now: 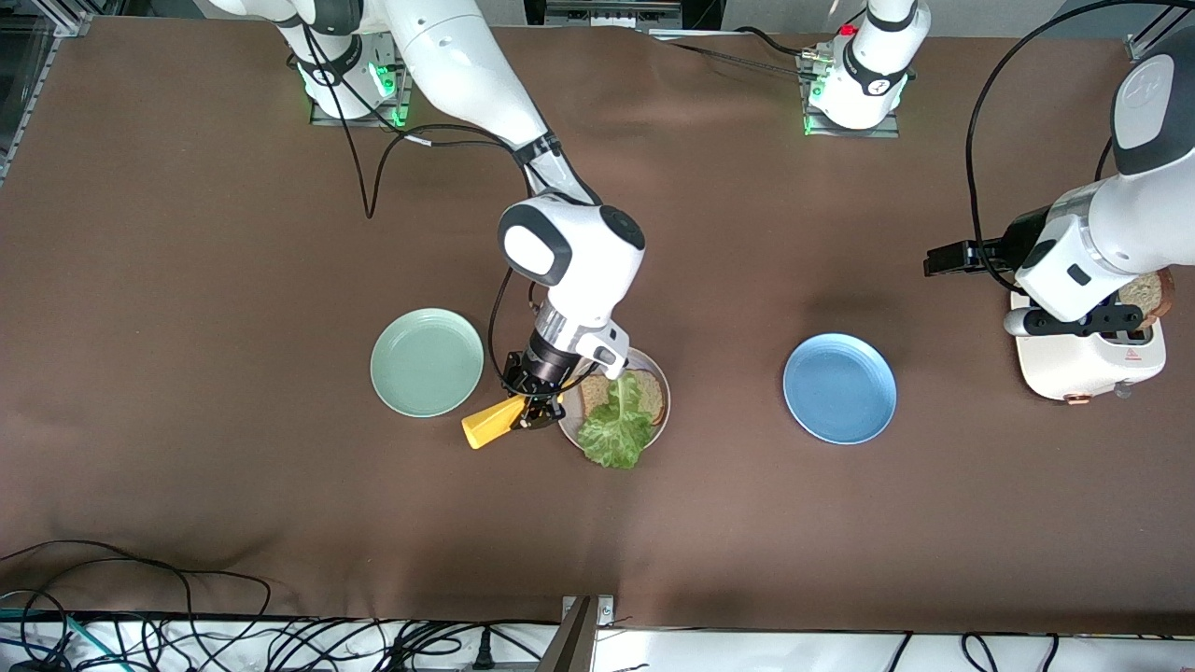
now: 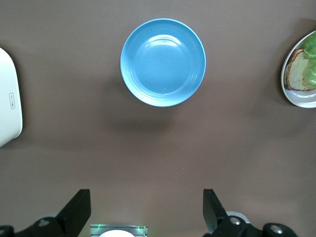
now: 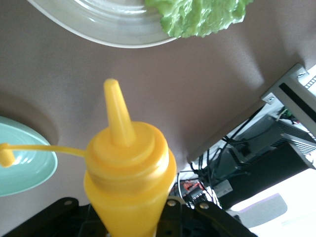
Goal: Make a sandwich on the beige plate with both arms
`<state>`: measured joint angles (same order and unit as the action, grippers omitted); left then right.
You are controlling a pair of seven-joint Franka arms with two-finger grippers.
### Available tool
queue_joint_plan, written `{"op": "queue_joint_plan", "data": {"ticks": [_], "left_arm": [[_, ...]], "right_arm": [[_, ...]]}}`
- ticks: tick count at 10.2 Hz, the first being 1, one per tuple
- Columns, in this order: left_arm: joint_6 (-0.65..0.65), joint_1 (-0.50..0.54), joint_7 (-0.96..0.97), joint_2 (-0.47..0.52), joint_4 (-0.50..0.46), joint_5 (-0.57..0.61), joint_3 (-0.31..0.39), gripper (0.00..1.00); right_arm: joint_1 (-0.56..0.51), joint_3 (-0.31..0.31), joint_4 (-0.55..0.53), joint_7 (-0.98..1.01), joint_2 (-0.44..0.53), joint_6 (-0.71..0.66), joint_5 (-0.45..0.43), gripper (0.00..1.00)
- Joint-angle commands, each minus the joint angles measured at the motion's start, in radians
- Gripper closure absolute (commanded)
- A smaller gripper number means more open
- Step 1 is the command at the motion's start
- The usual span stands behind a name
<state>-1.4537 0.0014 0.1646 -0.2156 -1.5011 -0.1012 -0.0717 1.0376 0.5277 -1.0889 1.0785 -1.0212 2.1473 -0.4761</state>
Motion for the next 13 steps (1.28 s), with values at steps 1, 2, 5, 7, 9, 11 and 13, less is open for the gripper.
{"op": "queue_joint_plan", "data": {"ticks": [1,2,5,7,9,11,13], "left_arm": [[0.0,0.005,-0.02,0.004,-0.001,-0.018,0.0,0.0],[0.0,0.005,-0.02,0.004,-0.001,-0.018,0.0,0.0],[0.0,0.003,-0.017,0.002,-0.001,-0.014,0.0,0.0],[0.0,0.022,-0.023,-0.004,-0.005,-0.015,0.001,0.0],[-0.005,0.034,-0.028,-0.007,-0.005,-0.012,0.003,0.0],[-0.016,0.074,-0.037,-0.002,-0.002,0.008,0.006,0.0],[-0.082,0.11,-0.165,-0.002,-0.004,0.122,0.007,0.0]], "right_arm": [[0.07,0.066,0.04,-0.049,-0.045,-0.02,-0.125,0.84],[0.079,0.074,0.04,-0.049,-0.045,-0.056,-0.131,0.85],[0.078,0.063,0.038,-0.049,-0.03,-0.122,-0.106,0.85],[0.055,0.063,-0.001,-0.046,0.015,-0.15,0.095,0.85],[-0.006,0.048,-0.071,-0.031,0.081,-0.156,0.254,0.85],[-0.057,-0.017,-0.182,-0.025,0.189,-0.156,0.364,0.85],[-0.135,-0.116,-0.303,-0.025,0.312,-0.147,0.408,0.85]]}}
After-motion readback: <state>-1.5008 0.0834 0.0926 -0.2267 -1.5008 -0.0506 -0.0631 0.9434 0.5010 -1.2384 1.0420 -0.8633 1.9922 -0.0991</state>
